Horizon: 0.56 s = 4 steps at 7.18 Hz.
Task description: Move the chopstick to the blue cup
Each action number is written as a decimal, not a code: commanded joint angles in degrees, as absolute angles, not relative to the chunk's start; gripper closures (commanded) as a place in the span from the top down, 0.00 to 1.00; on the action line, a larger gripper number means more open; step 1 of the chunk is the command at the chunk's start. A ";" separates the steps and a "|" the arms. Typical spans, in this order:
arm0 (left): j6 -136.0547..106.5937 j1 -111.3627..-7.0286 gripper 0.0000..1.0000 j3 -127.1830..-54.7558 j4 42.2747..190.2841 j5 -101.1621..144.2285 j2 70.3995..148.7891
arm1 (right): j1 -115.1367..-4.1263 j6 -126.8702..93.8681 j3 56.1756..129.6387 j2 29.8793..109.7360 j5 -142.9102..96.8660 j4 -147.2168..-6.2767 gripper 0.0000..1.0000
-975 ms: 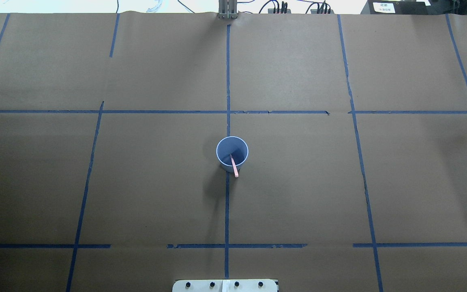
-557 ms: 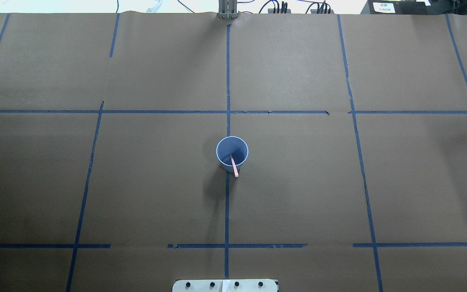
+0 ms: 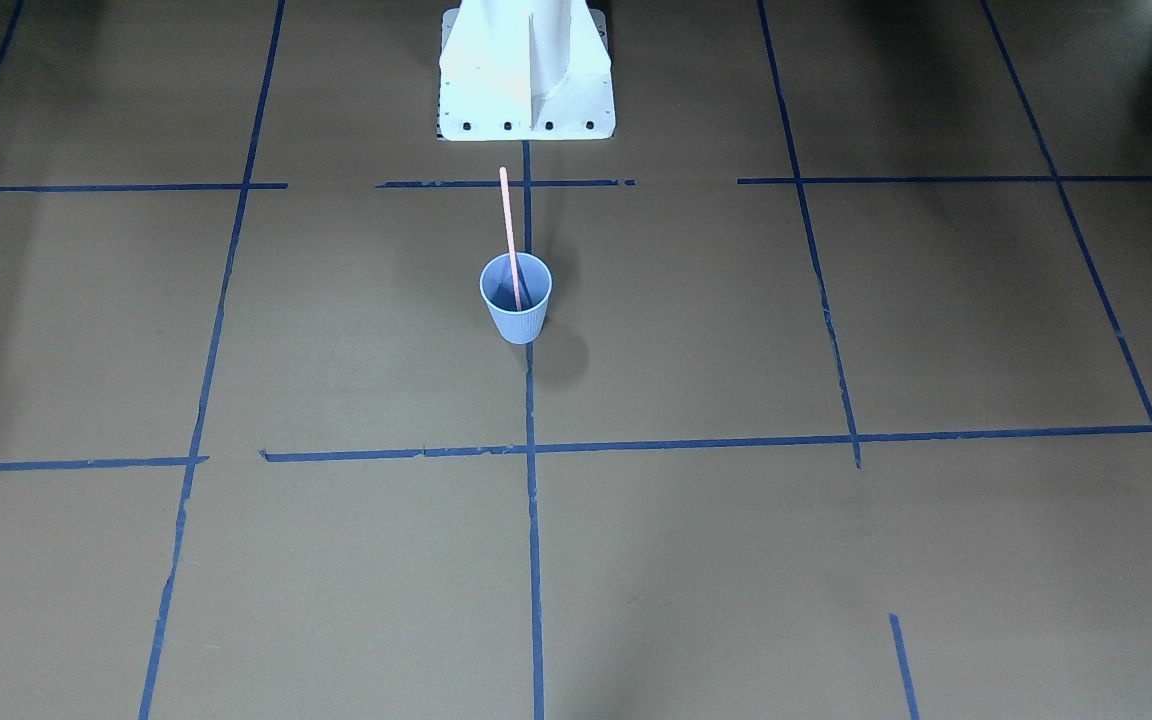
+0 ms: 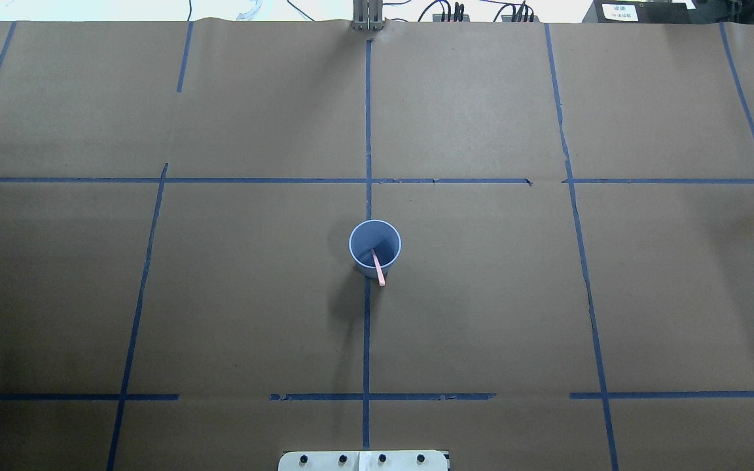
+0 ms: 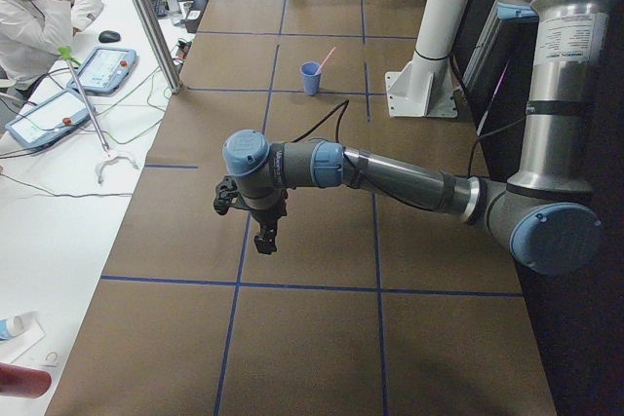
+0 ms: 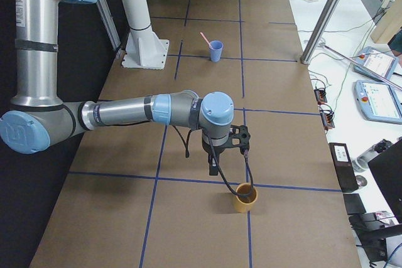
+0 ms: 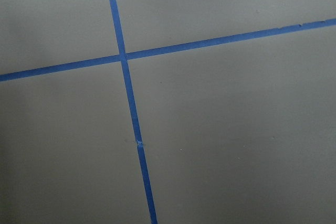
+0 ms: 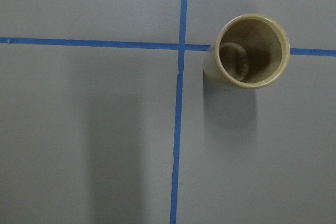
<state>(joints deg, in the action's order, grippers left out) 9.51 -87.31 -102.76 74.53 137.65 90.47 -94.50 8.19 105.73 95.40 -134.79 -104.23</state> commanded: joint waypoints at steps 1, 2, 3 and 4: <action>9.84 -87.89 1.00 -104.58 74.88 138.25 88.25 | -94.31 8.79 104.42 95.27 -134.65 -104.15 1.00; 9.23 -87.80 1.00 -103.81 74.80 138.08 88.24 | -94.22 8.70 104.15 95.27 -134.65 -104.06 1.00; 9.14 -87.72 1.00 -103.28 74.79 137.82 88.07 | -93.52 8.27 103.89 94.66 -134.65 -104.06 1.00; 9.23 -87.89 1.00 -102.75 74.79 138.16 88.07 | -93.25 8.00 103.97 94.40 -134.65 -104.06 1.00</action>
